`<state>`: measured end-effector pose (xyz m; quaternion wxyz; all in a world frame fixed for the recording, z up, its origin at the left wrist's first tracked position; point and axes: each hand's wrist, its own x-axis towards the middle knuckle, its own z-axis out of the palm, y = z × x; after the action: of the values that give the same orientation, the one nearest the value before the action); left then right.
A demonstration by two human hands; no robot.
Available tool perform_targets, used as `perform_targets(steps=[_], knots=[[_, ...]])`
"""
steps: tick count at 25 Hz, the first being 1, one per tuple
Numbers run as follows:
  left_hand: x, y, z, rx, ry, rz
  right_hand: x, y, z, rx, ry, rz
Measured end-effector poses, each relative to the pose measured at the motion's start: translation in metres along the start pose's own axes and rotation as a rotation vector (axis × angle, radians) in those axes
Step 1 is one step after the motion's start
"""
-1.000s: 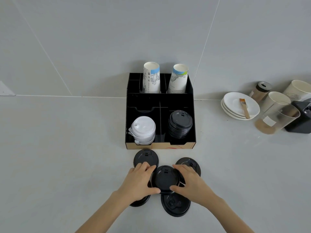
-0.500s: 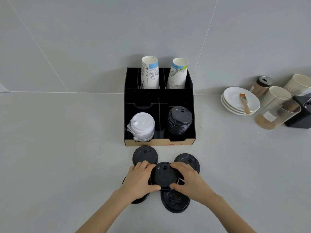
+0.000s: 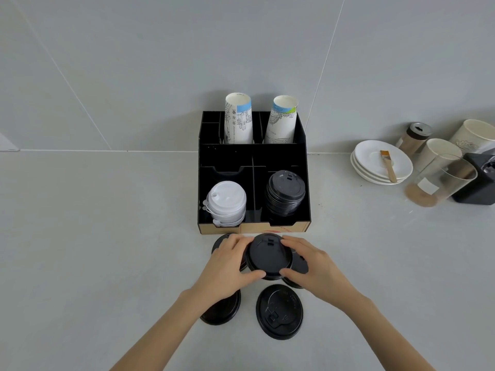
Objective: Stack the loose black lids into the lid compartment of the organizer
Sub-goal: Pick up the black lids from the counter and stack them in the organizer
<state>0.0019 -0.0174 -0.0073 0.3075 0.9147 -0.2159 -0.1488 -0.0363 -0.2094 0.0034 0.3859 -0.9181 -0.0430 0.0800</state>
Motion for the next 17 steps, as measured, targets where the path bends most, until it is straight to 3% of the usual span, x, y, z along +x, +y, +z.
perform_targets(steps=[11,17], knots=[[0.042,0.021,-0.027,-0.063,0.122,0.063,0.03,-0.01,-0.04,-0.008,0.138,-0.036],[0.071,0.03,-0.036,-0.092,0.134,0.033,0.057,-0.007,-0.063,-0.071,0.135,-0.03]])
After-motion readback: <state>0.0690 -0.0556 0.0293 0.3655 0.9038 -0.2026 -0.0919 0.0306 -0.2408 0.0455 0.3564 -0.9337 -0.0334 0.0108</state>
